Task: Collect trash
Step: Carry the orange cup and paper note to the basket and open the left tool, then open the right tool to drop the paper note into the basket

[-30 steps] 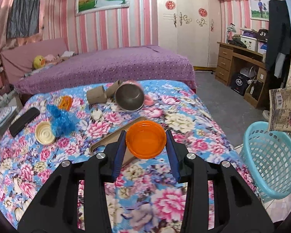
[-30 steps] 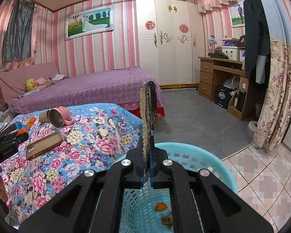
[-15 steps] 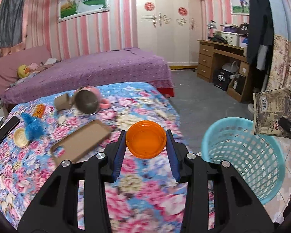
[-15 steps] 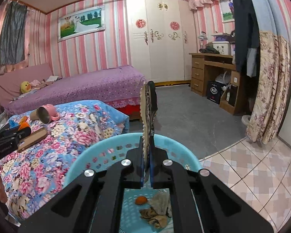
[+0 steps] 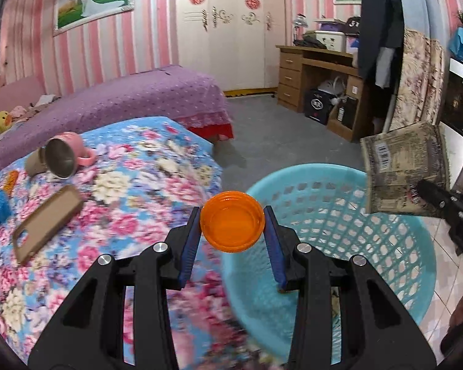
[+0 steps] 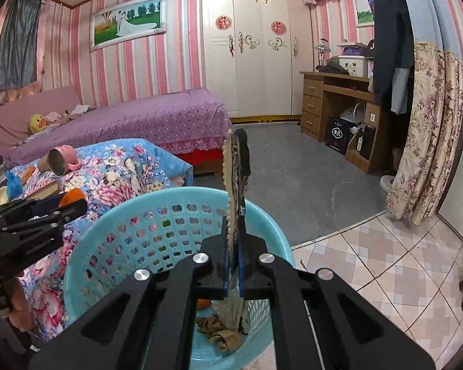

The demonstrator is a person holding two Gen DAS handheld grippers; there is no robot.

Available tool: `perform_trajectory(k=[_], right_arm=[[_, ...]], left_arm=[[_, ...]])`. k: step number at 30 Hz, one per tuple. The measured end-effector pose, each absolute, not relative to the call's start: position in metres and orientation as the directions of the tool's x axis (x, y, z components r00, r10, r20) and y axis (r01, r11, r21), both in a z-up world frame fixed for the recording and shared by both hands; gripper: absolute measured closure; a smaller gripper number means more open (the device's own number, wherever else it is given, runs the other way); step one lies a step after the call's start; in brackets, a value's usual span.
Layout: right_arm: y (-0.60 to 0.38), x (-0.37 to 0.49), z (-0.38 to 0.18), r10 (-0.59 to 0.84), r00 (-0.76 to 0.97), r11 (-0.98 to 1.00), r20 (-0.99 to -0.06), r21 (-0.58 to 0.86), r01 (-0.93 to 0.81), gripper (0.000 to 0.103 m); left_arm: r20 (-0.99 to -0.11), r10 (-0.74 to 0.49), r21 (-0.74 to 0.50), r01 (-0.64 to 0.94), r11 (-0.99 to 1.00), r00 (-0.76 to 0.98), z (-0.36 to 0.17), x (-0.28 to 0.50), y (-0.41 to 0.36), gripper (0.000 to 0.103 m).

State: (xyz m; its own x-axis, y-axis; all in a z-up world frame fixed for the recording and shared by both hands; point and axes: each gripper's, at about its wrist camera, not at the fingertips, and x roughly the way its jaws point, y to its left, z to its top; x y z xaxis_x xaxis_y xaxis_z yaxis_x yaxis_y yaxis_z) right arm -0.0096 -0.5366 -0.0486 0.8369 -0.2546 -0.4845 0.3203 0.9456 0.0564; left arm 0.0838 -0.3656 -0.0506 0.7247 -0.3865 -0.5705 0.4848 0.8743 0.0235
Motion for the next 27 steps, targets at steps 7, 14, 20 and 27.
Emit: perform_trajectory(k=[7,14,20,27], right_arm=[[-0.542,-0.013,-0.05,-0.248,0.842,0.943,-0.479,0.082,0.324,0.099],[-0.541,-0.01,-0.053,-0.235,0.842,0.946,-0.486,0.086,0.313,0.099],[-0.534,-0.002,-0.062,-0.218,0.833,0.951,-0.509,0.081,0.299,0.099],[-0.53,0.003,-0.069,-0.26,0.803,0.937,-0.536,0.059,0.343,0.093]], left_arm=[[-0.567,-0.398,0.033,0.503,0.863,0.721,-0.048,0.082,-0.383,0.036],[-0.521,-0.349,0.049,0.436,0.899,0.779,-0.037,0.088,-0.354,0.014],[-0.515,-0.3,0.045,0.375,0.926,0.803,-0.032,0.096,-0.32,0.013],[-0.505,-0.27,0.047,0.338,0.94,0.82,-0.025,0.097,-0.29,0.011]])
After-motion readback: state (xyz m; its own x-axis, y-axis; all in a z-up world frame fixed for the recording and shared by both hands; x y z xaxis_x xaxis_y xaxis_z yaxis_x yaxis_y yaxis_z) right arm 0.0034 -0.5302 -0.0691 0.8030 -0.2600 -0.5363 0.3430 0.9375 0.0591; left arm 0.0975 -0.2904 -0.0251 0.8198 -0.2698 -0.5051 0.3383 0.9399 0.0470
